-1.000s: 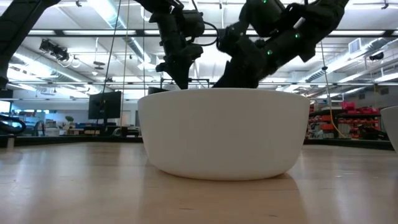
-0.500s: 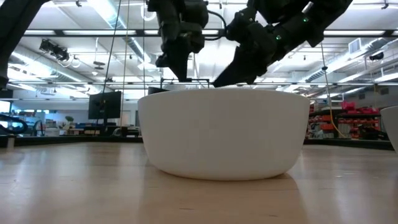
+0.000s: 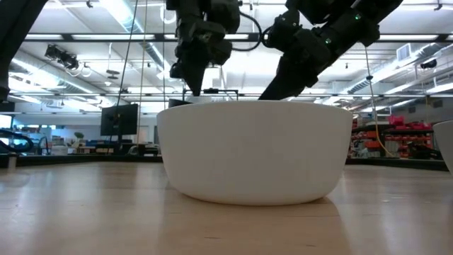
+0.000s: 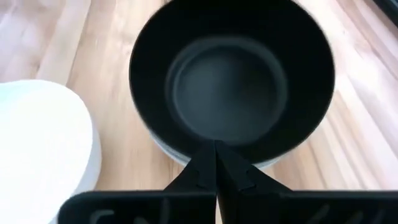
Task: Nest bowls inside each other
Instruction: Stack the black bowl on the top white bowl, then stack the gray bowl on the black bowl
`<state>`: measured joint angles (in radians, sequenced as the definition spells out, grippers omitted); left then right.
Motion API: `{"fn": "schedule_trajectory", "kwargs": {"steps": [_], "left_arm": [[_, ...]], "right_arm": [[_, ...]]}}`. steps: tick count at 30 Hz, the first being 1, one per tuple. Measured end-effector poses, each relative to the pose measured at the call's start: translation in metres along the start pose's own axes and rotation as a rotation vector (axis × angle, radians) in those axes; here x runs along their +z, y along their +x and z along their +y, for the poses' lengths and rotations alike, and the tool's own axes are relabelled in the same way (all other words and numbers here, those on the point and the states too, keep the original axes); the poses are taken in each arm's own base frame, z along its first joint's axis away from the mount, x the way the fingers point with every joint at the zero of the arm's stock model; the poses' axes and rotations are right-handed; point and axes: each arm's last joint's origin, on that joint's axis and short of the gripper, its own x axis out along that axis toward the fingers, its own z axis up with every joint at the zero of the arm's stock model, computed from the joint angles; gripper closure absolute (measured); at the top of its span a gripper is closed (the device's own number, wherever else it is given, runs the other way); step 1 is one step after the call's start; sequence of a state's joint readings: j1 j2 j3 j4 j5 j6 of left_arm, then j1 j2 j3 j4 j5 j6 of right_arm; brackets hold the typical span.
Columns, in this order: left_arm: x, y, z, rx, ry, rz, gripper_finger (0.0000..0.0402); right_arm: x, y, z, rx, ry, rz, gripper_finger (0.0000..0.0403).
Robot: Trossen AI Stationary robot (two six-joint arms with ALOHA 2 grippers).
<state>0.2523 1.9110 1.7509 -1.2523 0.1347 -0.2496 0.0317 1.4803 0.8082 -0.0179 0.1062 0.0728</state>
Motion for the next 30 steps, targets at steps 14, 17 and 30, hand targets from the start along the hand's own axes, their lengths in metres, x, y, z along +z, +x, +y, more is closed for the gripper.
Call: {"fn": "schedule_trajectory", "kwargs": {"steps": [14,17,30], "left_arm": [[-0.009,0.033,0.020,0.034,-0.044,0.075,0.0371],[-0.009,0.032,0.020,0.033,-0.041,0.072,0.0375],[-0.023,-0.017,0.025,0.137,0.000,-0.067,0.0366]], "right_arm": [[-0.002,0.000,0.003,-0.001,-0.005,0.002,0.0402],[-0.002,0.000,0.003,-0.001,-0.005,0.001,0.0402],[-0.007,-0.016,0.014,0.023,0.079,0.074,0.0394]]}}
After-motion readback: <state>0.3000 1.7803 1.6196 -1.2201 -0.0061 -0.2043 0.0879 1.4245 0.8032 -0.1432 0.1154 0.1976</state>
